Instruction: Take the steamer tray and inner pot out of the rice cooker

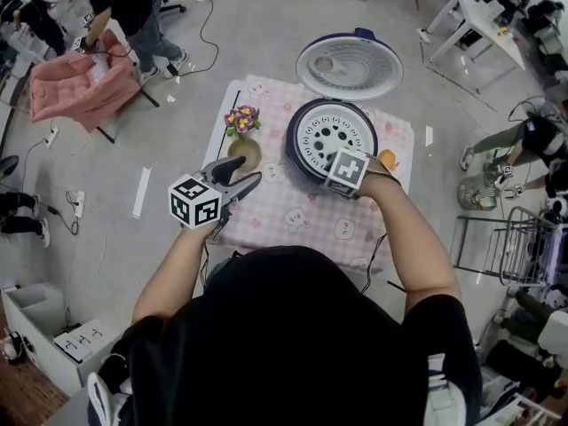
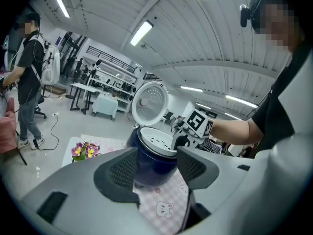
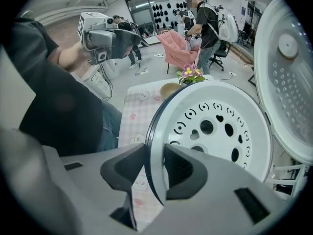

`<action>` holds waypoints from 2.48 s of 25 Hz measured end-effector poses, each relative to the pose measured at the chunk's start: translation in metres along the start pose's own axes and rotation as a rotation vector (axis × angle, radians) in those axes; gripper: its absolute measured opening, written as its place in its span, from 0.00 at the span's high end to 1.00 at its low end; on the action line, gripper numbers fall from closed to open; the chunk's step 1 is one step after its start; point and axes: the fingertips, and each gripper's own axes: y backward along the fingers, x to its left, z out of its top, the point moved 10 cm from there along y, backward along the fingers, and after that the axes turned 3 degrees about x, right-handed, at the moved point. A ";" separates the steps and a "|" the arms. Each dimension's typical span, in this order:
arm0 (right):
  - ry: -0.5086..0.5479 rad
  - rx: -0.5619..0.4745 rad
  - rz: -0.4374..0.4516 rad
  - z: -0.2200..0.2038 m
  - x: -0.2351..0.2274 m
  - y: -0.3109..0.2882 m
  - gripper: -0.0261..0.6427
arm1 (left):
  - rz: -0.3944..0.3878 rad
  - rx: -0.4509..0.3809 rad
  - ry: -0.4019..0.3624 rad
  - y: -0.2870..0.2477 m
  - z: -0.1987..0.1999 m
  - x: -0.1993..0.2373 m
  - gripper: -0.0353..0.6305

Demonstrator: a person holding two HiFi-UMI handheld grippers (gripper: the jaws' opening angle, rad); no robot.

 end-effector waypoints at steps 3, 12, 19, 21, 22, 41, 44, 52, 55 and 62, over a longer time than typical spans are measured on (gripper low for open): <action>0.041 -0.055 -0.098 0.006 -0.008 0.010 0.82 | -0.007 0.002 -0.001 0.001 0.000 0.000 0.55; 0.024 -0.070 -0.148 0.007 -0.004 0.028 0.88 | -0.031 0.006 -0.006 0.000 0.004 0.008 0.55; -0.005 -0.071 -0.236 0.002 0.002 0.035 0.91 | -0.061 0.010 -0.013 -0.002 0.005 0.010 0.55; -0.007 -0.089 -0.244 0.003 0.004 0.035 0.91 | -0.067 0.012 -0.018 -0.002 0.005 0.010 0.55; 0.001 -0.097 -0.247 0.004 0.007 0.035 0.91 | -0.070 0.013 -0.021 -0.002 0.005 0.010 0.55; -0.041 -0.126 -0.378 -0.010 0.039 0.057 0.91 | -0.146 0.039 -0.049 -0.004 0.003 0.000 0.55; -0.075 -0.130 -0.404 -0.020 0.041 0.061 0.91 | -0.165 0.048 -0.058 -0.008 0.003 -0.001 0.55; -0.172 -0.125 -0.485 -0.053 0.053 0.069 0.91 | -0.222 0.077 -0.082 -0.022 0.002 -0.009 0.55; -0.213 -0.108 -0.496 -0.069 0.061 0.068 0.91 | -0.249 0.093 -0.094 -0.030 0.002 -0.015 0.55; -0.308 -0.077 -0.534 -0.104 0.078 0.069 0.91 | -0.304 0.123 -0.121 -0.045 0.005 -0.027 0.55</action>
